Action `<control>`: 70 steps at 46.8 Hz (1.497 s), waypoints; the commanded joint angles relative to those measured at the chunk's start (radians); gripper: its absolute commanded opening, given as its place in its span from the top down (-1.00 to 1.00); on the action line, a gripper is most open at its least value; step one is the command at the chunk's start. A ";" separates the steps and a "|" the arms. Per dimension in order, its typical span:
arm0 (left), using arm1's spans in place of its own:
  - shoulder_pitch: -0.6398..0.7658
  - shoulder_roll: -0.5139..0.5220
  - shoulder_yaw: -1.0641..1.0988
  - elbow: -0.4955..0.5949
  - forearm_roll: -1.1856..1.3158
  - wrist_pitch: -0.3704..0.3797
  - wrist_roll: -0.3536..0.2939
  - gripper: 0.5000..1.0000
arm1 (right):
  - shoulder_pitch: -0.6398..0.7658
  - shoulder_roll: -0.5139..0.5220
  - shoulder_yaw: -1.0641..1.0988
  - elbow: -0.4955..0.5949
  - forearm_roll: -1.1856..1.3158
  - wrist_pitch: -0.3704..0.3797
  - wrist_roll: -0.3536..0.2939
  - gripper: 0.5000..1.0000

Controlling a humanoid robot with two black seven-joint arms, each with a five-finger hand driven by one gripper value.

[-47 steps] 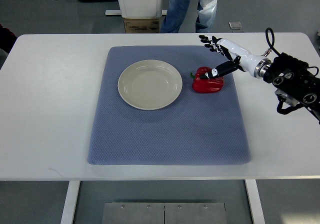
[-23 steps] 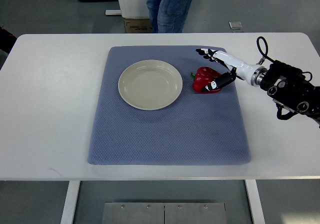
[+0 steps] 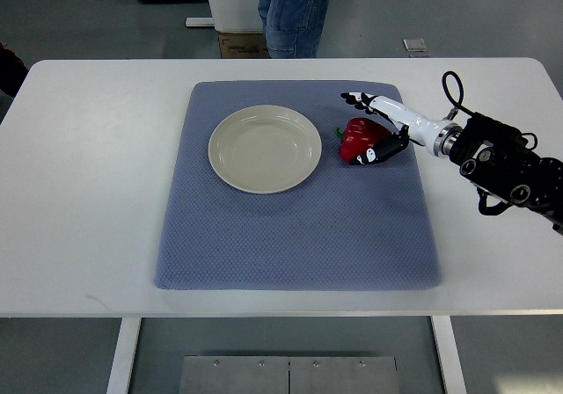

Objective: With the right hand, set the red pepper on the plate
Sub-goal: 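Close the right hand fingers around the red pepper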

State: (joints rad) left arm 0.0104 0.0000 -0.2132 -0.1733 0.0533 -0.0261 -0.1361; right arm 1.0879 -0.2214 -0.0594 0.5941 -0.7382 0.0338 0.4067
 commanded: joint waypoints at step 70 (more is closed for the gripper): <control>-0.001 0.000 0.000 -0.002 0.000 0.002 0.001 -1.00 | 0.035 0.004 0.009 -0.010 0.016 0.001 -0.017 1.00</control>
State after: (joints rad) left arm 0.0106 0.0000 -0.2132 -0.1733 0.0536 -0.0261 -0.1361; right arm 1.1123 -0.2180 -0.0522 0.5824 -0.7249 0.0337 0.3958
